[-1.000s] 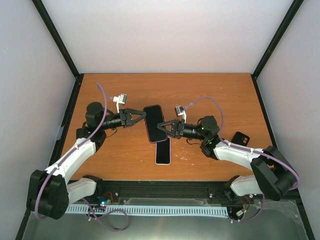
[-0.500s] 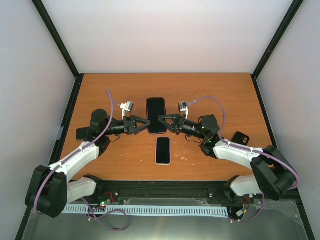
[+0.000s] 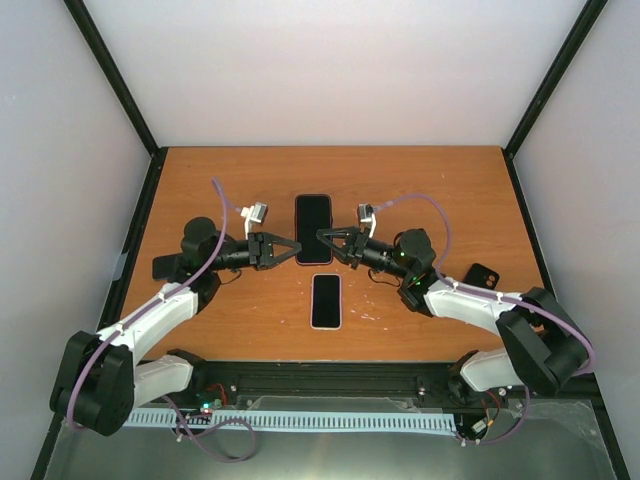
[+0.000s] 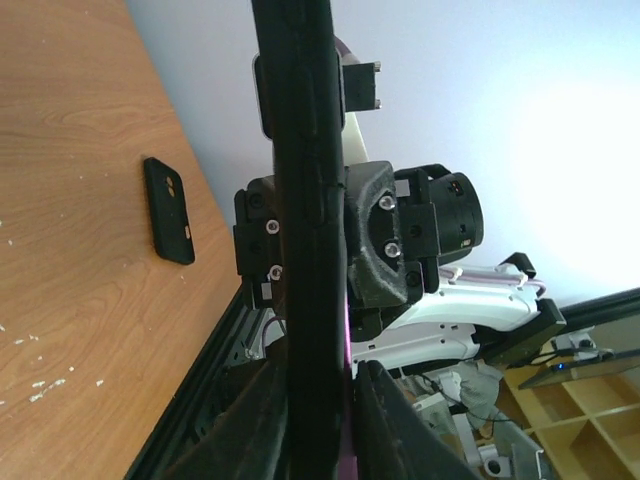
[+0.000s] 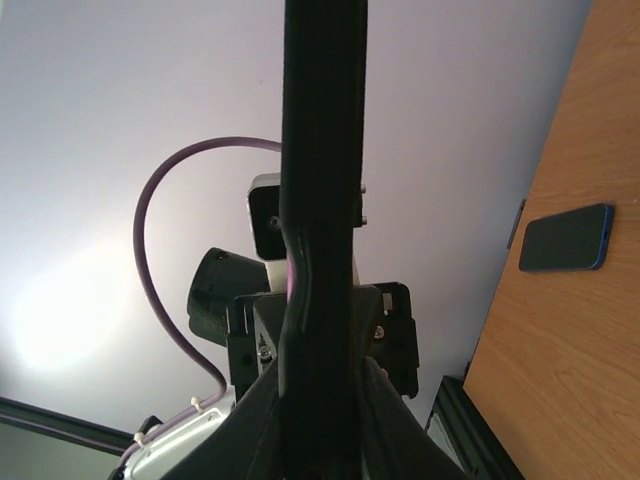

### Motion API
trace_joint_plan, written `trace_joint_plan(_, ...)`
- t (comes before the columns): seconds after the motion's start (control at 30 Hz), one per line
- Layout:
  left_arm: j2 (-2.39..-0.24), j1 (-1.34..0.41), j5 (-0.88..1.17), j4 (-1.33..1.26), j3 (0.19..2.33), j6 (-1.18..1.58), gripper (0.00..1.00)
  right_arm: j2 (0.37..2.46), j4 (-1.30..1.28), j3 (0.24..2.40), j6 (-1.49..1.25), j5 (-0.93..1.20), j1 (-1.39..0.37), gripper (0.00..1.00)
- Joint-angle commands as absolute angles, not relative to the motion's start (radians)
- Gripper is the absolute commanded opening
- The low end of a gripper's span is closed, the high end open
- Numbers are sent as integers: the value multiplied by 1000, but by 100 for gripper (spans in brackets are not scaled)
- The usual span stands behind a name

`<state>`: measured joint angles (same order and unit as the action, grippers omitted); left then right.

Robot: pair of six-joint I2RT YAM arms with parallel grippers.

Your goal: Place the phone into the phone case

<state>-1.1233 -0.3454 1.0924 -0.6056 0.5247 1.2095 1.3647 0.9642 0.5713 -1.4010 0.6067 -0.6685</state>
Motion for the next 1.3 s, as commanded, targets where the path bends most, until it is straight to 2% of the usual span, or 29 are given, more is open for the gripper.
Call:
trace_joint_plan(0.0, -1116, -350, 1061, -472, 578, 1123, 12, 1365, 1013, 597, -1383, 593, -676, 18)
trace_joint_plan(0.13, -1118, -350, 1050, -404, 598, 1090, 2, 1338, 912, 594, -1327, 578, -676, 20)
trace_joint_plan(0.3, -1120, -350, 1015, -272, 643, 1015, 0, 1291, 805, 599, -1265, 560, -676, 21)
trace_joint_plan(0.43, -1118, -350, 1018, -271, 648, 1027, 2, 1268, 756, 606, -1245, 553, -676, 11)
trace_joint_plan(0.47, -1115, -351, 1019, -275, 648, 1033, 6, 1266, 764, 605, -1249, 554, -676, 9)
trace_joint_plan(0.6, -1113, -351, 1047, -344, 625, 1092, 36, 1267, 806, 606, -1286, 552, -676, 9)
trace_joint_plan(0.63, -1116, -353, 1058, -377, 612, 1118, 41, 1267, 812, 609, -1291, 547, -676, 9)
trace_joint_plan(0.7, -1120, -359, 1079, -453, 582, 1172, 43, 1266, 813, 612, -1294, 535, -676, 10)
trace_joint_plan(0.73, -1124, -364, 1084, -481, 573, 1193, 42, 1266, 811, 614, -1292, 529, -676, 10)
trace_joint_plan(0.8, -1129, -372, 1082, -489, 566, 1202, 33, 1267, 805, 618, -1290, 520, -677, 10)
trace_joint_plan(1.0, -1144, -376, 1074, -374, 605, 1126, 2, 1274, 780, 619, -1274, 518, -676, 15)
trace_joint_plan(1.27, -1157, -376, 1147, -342, 649, 999, 0, 1213, 643, 644, -1161, 538, -674, 32)
